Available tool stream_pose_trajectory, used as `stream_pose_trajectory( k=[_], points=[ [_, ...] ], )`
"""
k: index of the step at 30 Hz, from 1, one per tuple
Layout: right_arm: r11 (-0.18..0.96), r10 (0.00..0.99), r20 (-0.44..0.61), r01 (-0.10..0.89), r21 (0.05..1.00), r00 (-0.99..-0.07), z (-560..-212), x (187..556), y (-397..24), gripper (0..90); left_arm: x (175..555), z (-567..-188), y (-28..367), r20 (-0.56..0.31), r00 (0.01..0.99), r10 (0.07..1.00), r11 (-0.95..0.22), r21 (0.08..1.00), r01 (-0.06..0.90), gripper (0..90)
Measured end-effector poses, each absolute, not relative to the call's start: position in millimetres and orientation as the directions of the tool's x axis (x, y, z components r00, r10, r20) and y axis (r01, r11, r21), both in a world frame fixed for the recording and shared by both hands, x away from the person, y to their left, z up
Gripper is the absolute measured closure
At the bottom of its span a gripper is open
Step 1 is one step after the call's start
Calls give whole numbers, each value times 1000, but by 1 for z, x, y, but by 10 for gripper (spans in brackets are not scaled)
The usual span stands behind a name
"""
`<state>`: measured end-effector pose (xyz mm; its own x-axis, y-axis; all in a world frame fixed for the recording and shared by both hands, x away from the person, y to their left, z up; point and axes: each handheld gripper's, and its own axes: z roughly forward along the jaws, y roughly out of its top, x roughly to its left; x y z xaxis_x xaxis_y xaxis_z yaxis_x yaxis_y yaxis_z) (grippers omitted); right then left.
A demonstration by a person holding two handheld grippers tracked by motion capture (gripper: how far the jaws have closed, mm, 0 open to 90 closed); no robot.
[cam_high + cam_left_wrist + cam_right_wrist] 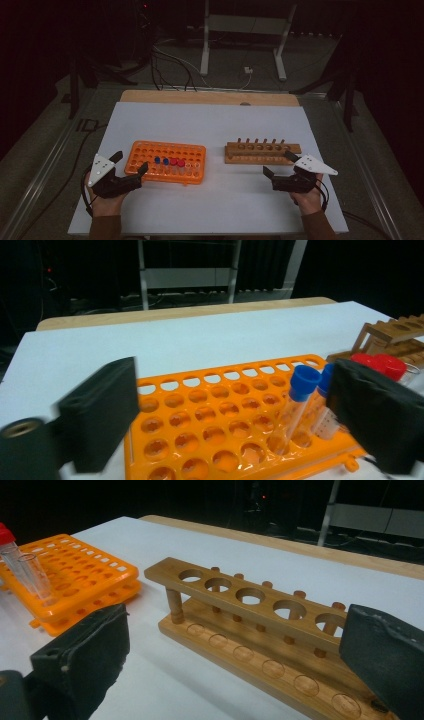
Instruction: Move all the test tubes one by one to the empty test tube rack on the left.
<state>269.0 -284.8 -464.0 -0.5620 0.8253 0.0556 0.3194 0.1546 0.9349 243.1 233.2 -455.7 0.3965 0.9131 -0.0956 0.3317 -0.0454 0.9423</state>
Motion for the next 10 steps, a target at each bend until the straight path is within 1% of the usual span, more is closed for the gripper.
stream_pose_trajectory(
  k=[1, 3, 10],
  points=[
    [152, 825, 57, 319, 936, -562, -464, 269, -285, 3, 243, -456, 234, -100, 393, 914, -38, 943, 329, 15],
    [157, 823, 54, 318, 935, -565, -464, 269, -284, 2, 244, -455, 234, -101, 383, 918, -32, 945, 326, 10],
    [160, 823, 53, 321, 933, -566, -466, 270, -284, 2, 245, -457, 234, -105, 369, 923, -25, 943, 330, 7]
  ],
)
